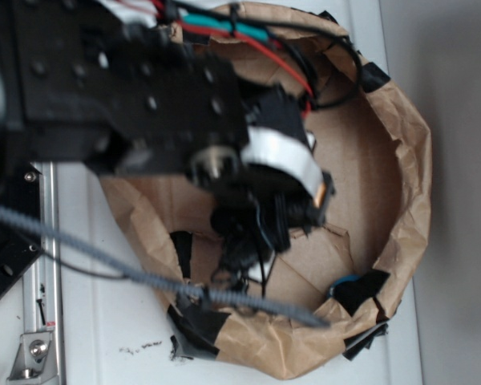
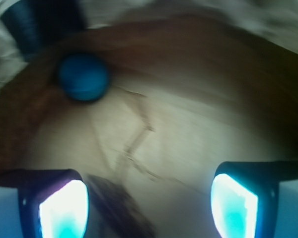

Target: Grab the blue ball.

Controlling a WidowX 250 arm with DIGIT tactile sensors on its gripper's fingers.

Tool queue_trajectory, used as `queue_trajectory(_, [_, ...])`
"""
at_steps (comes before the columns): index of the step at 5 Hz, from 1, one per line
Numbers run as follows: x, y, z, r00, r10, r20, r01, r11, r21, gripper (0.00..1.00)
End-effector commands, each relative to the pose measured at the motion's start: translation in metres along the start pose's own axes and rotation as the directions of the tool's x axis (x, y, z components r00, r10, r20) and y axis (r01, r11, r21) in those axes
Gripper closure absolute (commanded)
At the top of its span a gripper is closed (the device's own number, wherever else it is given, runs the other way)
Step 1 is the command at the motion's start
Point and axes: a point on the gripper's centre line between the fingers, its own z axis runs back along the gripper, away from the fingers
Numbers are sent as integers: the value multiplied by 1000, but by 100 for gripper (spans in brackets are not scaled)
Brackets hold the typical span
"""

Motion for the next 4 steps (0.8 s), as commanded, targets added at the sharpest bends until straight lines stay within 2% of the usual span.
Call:
queue_trajectory(1, [38,-35,-27,979,-189,73,189,982,7,0])
queue_trajectory(2, [45,-38,-37,965,-245,99,244,970,17,0])
queue_trajectory(3, [55,-42,-35,947,-277,160,281,960,-2,0])
queue_trajectory(4, [64,-46,-37,926,-263,271,288,956,-57,0])
